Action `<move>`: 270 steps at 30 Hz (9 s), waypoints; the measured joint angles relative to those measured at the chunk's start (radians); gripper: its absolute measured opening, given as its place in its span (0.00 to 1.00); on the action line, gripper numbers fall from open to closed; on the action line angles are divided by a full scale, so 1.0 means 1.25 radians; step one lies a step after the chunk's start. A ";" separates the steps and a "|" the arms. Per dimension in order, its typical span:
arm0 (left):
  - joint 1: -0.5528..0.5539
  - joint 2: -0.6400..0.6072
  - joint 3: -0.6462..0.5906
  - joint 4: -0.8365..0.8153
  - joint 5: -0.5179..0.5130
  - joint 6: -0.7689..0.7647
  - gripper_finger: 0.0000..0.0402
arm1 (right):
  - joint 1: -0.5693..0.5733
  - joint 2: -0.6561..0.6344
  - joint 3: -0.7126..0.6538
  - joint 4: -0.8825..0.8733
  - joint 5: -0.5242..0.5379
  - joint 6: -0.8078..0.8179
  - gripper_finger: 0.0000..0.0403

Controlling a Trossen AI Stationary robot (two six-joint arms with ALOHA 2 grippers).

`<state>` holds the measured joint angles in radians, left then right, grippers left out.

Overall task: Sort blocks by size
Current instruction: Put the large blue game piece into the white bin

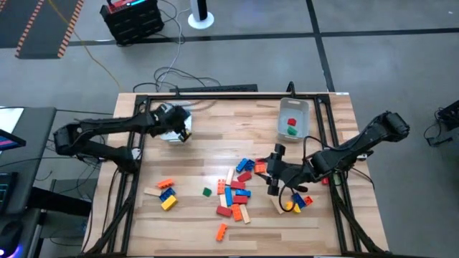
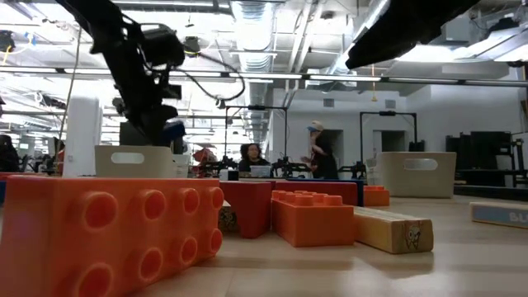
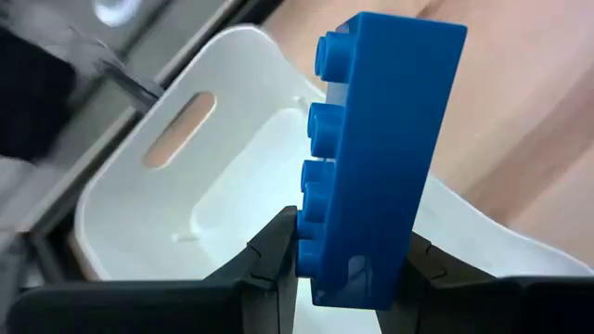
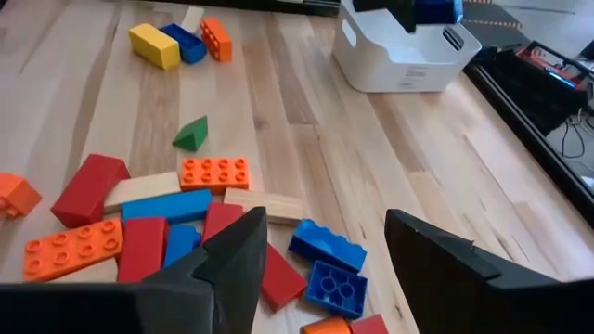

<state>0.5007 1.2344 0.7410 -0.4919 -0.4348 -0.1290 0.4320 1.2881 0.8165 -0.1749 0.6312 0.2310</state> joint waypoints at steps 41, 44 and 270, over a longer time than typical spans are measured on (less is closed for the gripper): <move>0.042 -0.053 0.000 0.039 0.280 0.044 0.40 | -0.033 0.030 0.001 -0.051 -0.046 -0.005 0.62; -0.055 -0.074 0.000 0.079 0.268 0.021 0.40 | -0.087 0.071 0.001 -0.016 -0.145 -0.041 0.62; -0.162 -0.018 -0.076 0.183 -0.189 -0.067 0.33 | -0.099 0.187 0.114 0.001 -0.099 -0.120 0.60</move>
<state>0.2979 1.2123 0.6460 -0.2632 -0.6712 -0.2131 0.3081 1.5221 0.9588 -0.1740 0.5070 0.0816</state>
